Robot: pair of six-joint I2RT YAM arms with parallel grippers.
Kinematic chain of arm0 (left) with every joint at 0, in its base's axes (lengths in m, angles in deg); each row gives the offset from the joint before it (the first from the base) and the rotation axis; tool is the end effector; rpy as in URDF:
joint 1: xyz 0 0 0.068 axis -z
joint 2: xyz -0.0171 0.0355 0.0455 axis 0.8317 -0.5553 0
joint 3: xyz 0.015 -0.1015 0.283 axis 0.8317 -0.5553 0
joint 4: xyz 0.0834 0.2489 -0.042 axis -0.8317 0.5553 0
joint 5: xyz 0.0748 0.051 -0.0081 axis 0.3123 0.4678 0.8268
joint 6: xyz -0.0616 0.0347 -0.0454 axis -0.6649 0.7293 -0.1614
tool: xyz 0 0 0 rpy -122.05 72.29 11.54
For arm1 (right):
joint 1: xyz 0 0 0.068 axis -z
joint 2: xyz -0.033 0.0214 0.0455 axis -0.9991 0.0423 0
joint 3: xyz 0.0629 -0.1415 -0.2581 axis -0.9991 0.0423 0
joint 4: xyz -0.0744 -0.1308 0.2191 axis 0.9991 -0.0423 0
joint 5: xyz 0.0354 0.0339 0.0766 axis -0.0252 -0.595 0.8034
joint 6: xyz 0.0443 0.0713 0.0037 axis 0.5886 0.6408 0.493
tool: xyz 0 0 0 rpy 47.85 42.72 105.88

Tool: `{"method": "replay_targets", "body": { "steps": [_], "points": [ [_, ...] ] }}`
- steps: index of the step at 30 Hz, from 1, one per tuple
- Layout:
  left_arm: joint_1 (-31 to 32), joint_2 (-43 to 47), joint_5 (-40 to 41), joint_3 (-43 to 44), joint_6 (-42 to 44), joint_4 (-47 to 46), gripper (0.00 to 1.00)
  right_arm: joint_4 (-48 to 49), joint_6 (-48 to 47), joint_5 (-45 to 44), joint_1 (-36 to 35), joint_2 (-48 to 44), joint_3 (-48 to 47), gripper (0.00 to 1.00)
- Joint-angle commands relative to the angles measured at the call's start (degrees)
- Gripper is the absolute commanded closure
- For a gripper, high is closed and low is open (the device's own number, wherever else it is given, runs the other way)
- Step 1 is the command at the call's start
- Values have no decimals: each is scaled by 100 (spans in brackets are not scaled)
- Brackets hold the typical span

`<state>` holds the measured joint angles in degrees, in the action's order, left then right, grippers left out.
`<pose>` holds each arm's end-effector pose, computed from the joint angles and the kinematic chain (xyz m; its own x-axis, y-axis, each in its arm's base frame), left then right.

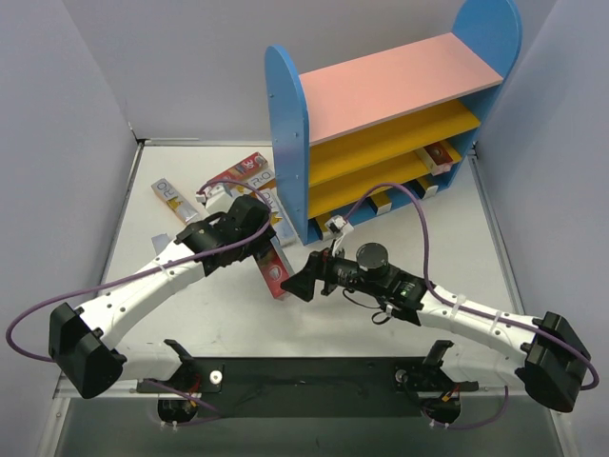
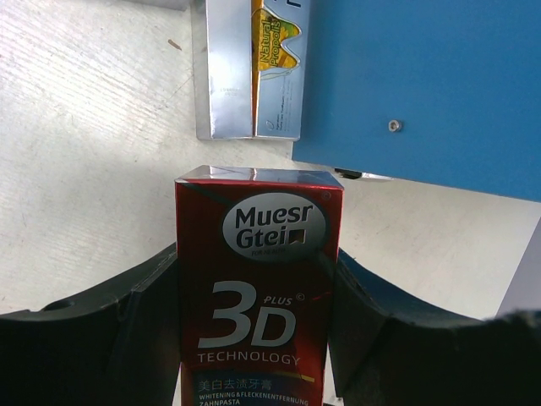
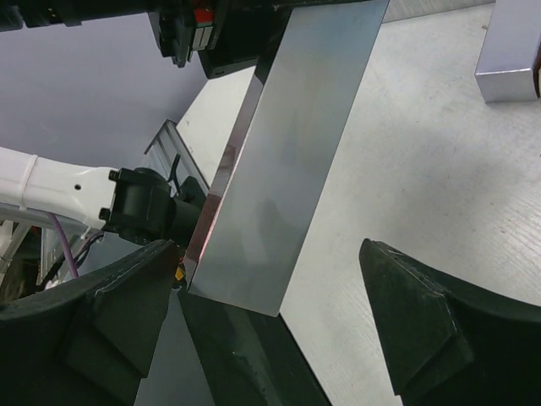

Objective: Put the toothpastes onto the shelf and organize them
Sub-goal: Pick up the toothpaste from the center of the board.

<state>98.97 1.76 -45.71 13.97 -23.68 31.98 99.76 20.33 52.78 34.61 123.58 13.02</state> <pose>0.2283 -0.1641 0.3149 -0.5412 -0.6468 -0.5374 -0.4196 0.7615 -0.4940 0.1458 0.2322 0.3038 -0.5671 0.1843 -0.8027 -0.7609 0.2557 0.5963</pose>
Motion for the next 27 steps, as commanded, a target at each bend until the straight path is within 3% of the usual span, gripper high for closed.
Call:
{"method": "replay_targets", "body": {
  "steps": [1, 8, 16, 19, 23, 24, 27],
  "points": [
    [37, 235, 77, 238, -200, -207, 54, 622, 145, 296, -47, 249, -262, 6],
    [63, 323, 95, 177, -191, -329, 54, 824, 225, 411, -47, 539, -351, 12],
    [81, 481, 200, 19, -165, -558, 54, 816, 277, 358, -47, 636, -421, 30],
    [72, 560, 262, -43, -68, -698, 52, 781, 304, 332, -47, 583, -412, 41],
    [81, 674, 358, -201, 116, -927, 45, 667, 304, 270, -38, 478, -421, 57],
    [81, 735, 385, -253, 186, -1006, 36, 640, 295, 253, -38, 452, -429, 59],
    [81, 884, 446, -473, 476, -1392, 23, 482, 269, 209, 6, 355, -403, 67]
  ]
}}
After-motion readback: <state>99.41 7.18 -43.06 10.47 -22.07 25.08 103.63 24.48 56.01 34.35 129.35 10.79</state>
